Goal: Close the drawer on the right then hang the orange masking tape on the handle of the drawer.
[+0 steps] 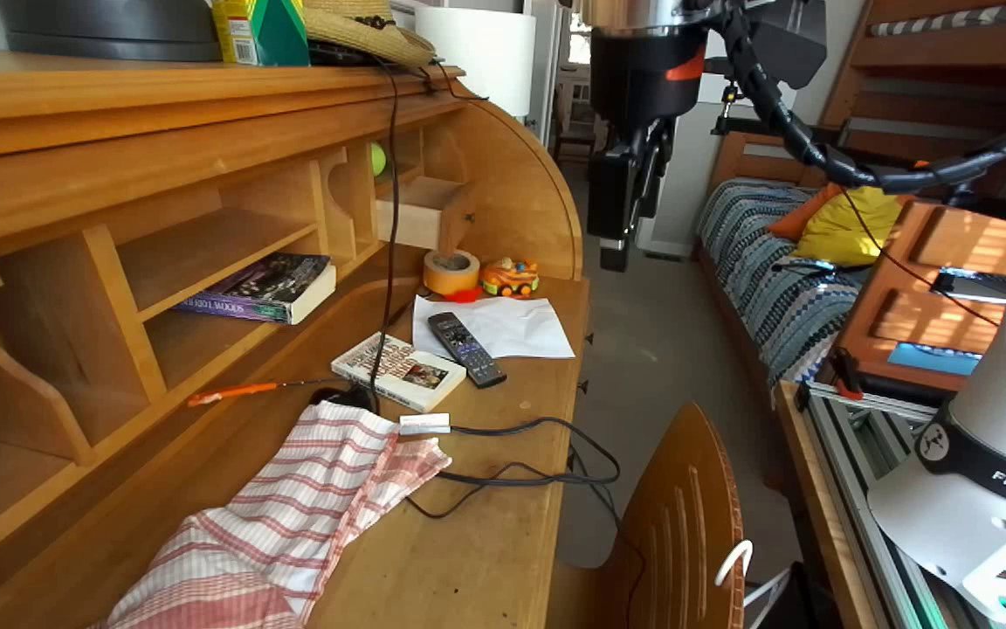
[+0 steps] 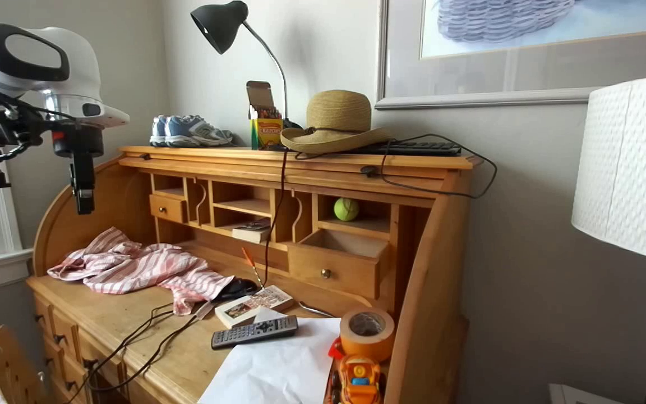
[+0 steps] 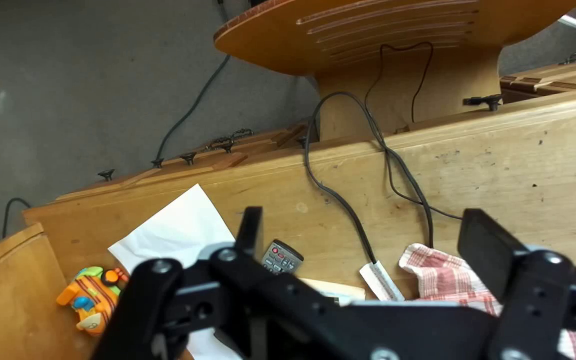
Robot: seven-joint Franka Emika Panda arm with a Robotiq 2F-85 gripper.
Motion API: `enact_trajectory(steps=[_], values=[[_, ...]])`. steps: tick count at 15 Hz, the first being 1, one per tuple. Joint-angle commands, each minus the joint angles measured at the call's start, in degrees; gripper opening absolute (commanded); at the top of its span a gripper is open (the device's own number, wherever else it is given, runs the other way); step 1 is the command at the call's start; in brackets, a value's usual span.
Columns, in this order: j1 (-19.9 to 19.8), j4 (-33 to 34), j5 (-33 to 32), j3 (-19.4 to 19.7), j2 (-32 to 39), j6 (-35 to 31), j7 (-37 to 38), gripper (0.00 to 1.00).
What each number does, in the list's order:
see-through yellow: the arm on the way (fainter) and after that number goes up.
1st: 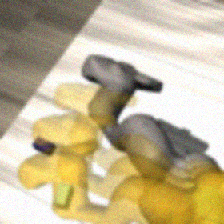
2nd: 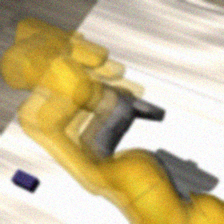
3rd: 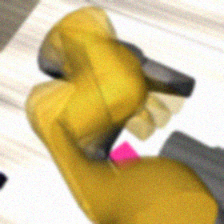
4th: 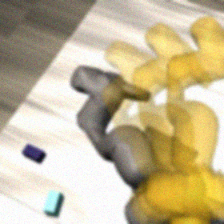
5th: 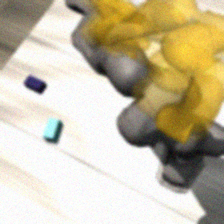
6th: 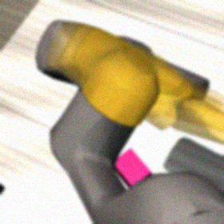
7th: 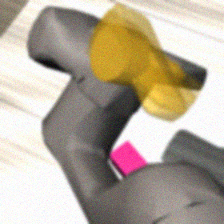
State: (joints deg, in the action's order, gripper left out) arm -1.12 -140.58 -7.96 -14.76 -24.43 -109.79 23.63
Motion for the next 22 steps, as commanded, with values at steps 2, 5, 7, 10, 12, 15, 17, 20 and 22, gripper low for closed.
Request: enact_trajectory(steps=[2, 5, 7, 10, 12, 15, 17, 20, 22], values=[[1.4, 0.1, -0.5, 1.3, 0.2, 0.2, 0.5, 1.0], [0.7, 1.5, -1.2, 4.0, 0.1, 0.3, -2.9, 1.0], [-0.2, 3.0, -1.9, 7.0, -0.1, 0.5, -6.6, 1.0], [-1.2, 5.2, -2.1, 13.0, 0.5, 0.7, -16.8, 1.0], [-2.2, 6.6, -2.8, 16.0, 1.4, 0.9, -21.8, 1.0], [-3.9, 8.8, -3.3, 20.0, 3.1, 1.3, -28.1, 1.0], [-4.6, 10.3, -2.4, 22.5, 4.4, 0.7, -32.1, 1.0], [-4.8, 9.2, -2.5, 22.3, 3.3, 0.1, -31.2, 1.0], [-4.8, 9.7, -2.5, 22.4, 3.8, 0.1, -31.5, 1.0]])
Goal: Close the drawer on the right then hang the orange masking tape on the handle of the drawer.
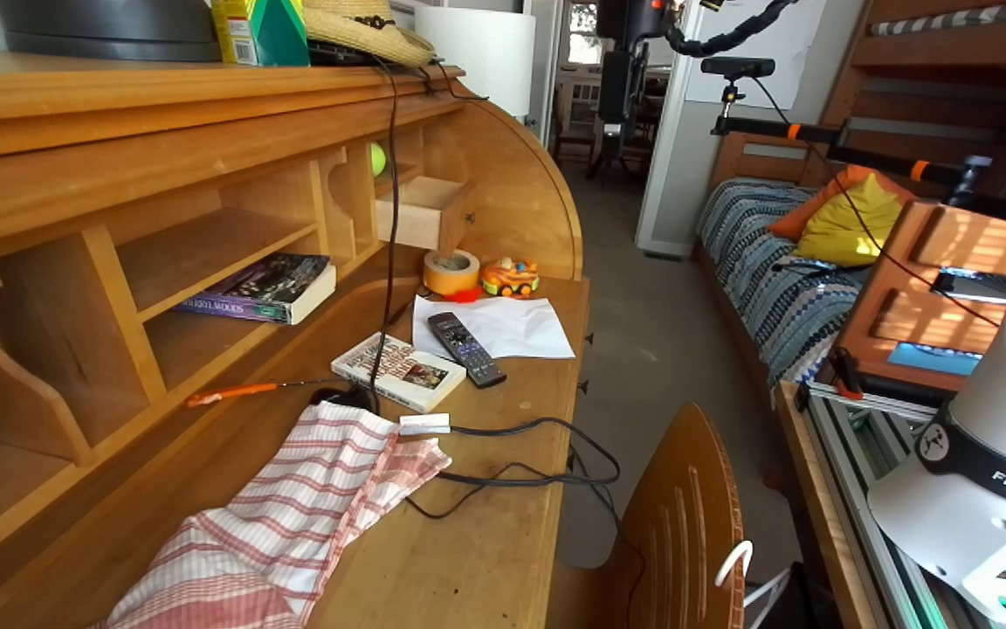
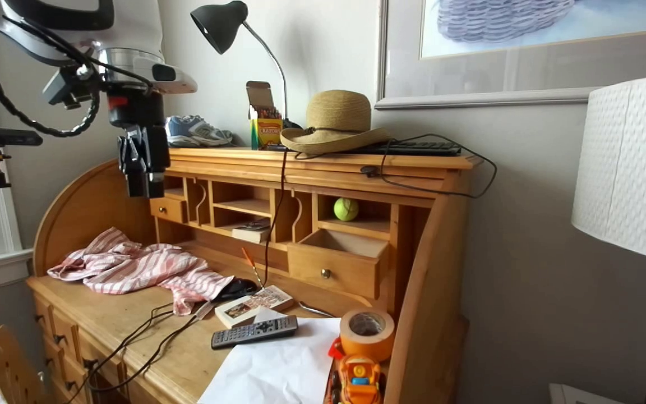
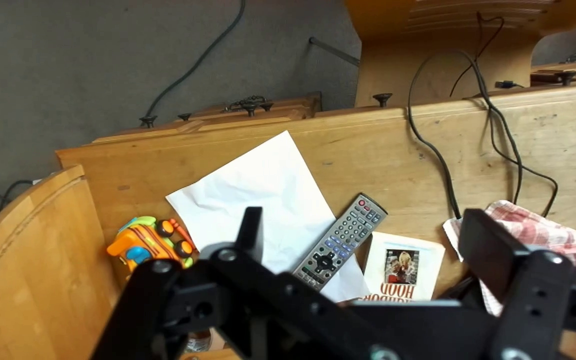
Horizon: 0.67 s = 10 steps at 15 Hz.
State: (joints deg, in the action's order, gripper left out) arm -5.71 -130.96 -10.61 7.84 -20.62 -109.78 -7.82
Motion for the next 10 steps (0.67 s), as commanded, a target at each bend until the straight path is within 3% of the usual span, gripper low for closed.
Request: enact_trajectory(steps=[1, 3, 10], values=[[-0.2, 0.2, 0.1, -0.3, 0.1, 0.1, -0.1, 1.0], [-0.2, 0.2, 0.1, -0.4, 0.1, 0.1, -0.1, 1.0], [-3.3, 9.5, 3.8, 9.4, 10.6, 1.9, -18.3, 1.0]])
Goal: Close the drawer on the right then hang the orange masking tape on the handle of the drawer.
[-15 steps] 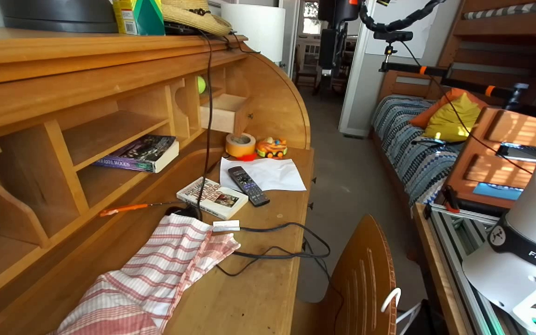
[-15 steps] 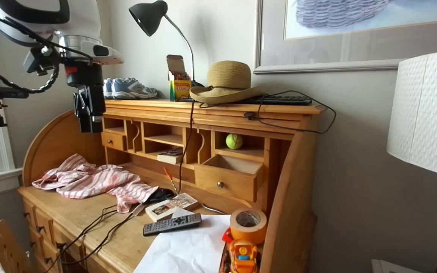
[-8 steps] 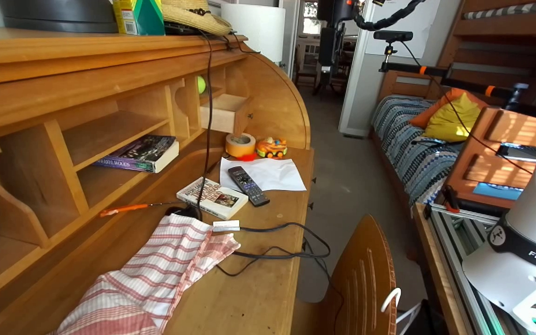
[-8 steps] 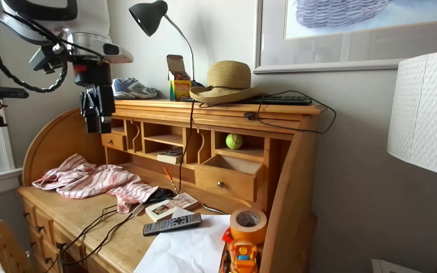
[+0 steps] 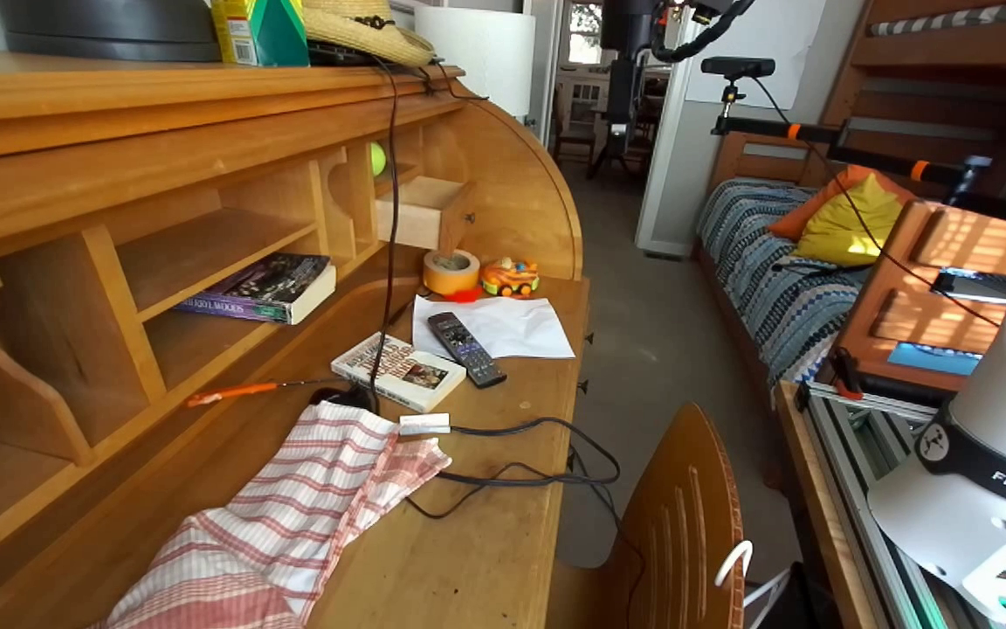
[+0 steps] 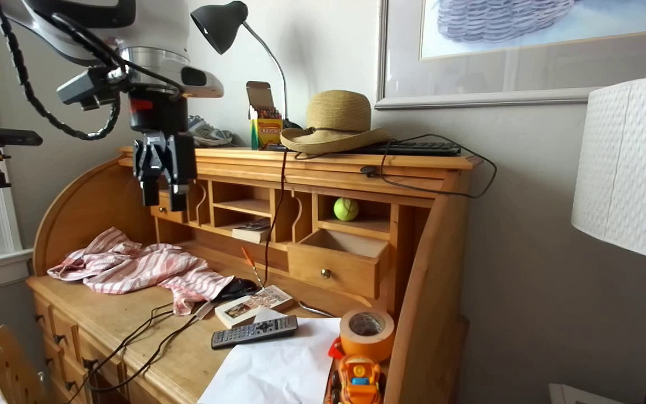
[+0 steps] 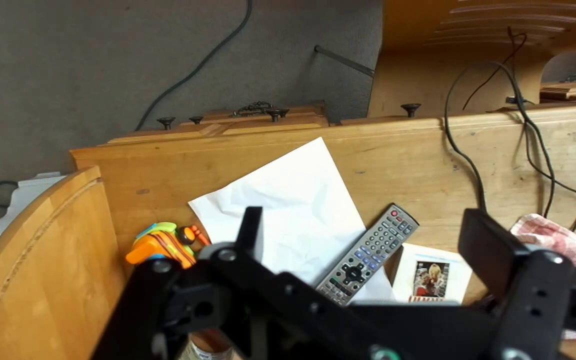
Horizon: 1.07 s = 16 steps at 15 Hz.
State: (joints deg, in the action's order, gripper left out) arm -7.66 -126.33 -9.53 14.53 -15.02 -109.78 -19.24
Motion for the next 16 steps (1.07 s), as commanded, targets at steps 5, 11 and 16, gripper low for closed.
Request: enact_trajectory(steps=[5, 11, 16], values=[[-3.4, 12.4, 6.8, 4.4, 13.6, 3.8, -13.8, 1.0], [-5.1, 14.6, 5.6, 2.5, 16.6, 1.4, -9.0, 1.0], [-5.2, 15.5, 5.6, 2.4, 17.3, 1.7, -8.8, 1.0]])
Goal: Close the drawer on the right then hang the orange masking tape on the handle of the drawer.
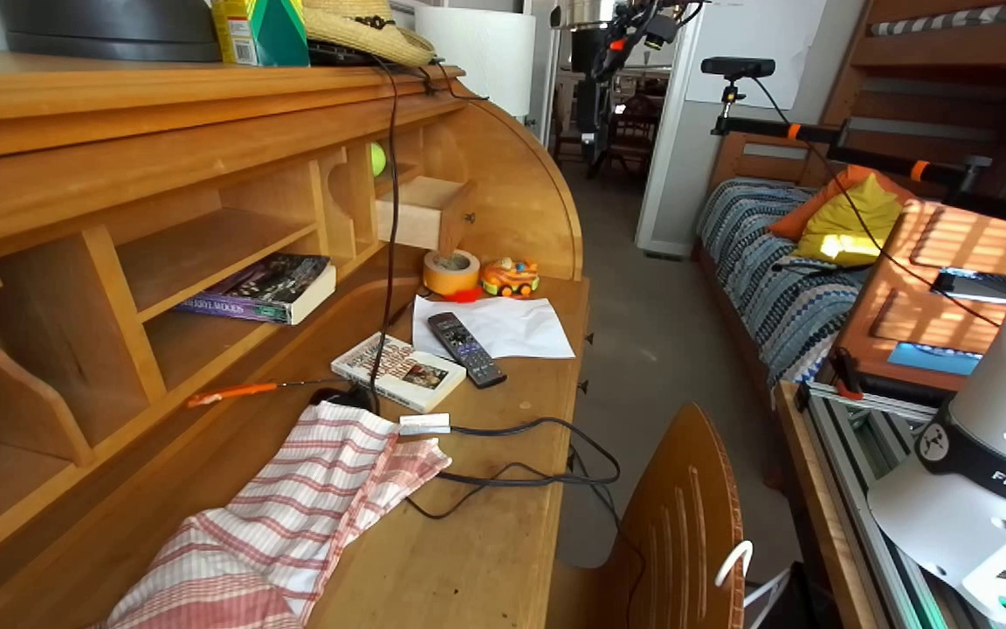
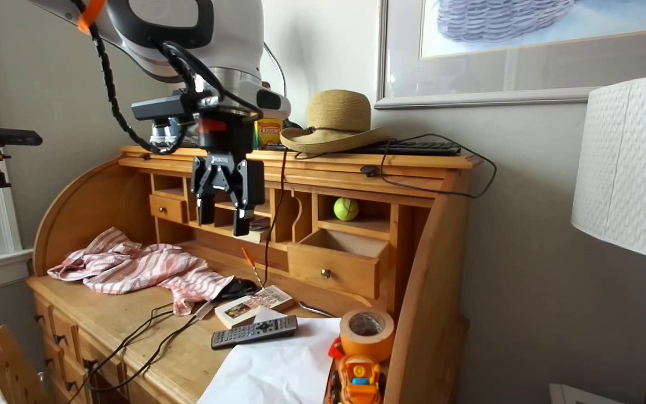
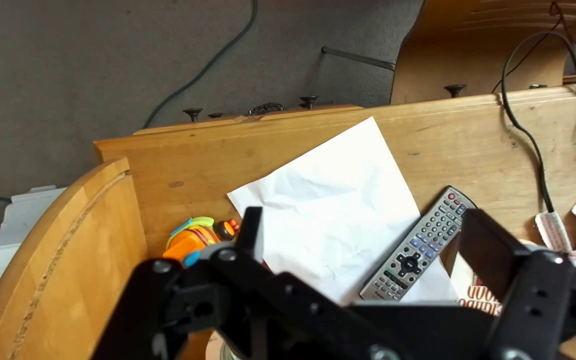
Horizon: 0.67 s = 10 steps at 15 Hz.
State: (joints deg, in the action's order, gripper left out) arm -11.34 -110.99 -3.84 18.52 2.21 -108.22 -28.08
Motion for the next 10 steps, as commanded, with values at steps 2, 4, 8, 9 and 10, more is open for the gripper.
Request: enact_trajectory(steps=[2, 4, 8, 9, 10], values=[[-1.6, 0.2, 0.0, -1.5, 0.0, 0.2, 0.0, 1.0], [-1.6, 0.2, 0.0, -1.5, 0.0, 0.2, 0.0, 1.0], [-2.1, -0.2, 2.6, -1.5, 0.5, -1.7, -3.2, 1.0], [-2.5, 0.6, 3.9, -1.6, 2.0, -2.1, -4.7, 1.0], [-3.2, 2.1, 5.8, -1.4, 4.1, -2.1, -6.7, 1.0]])
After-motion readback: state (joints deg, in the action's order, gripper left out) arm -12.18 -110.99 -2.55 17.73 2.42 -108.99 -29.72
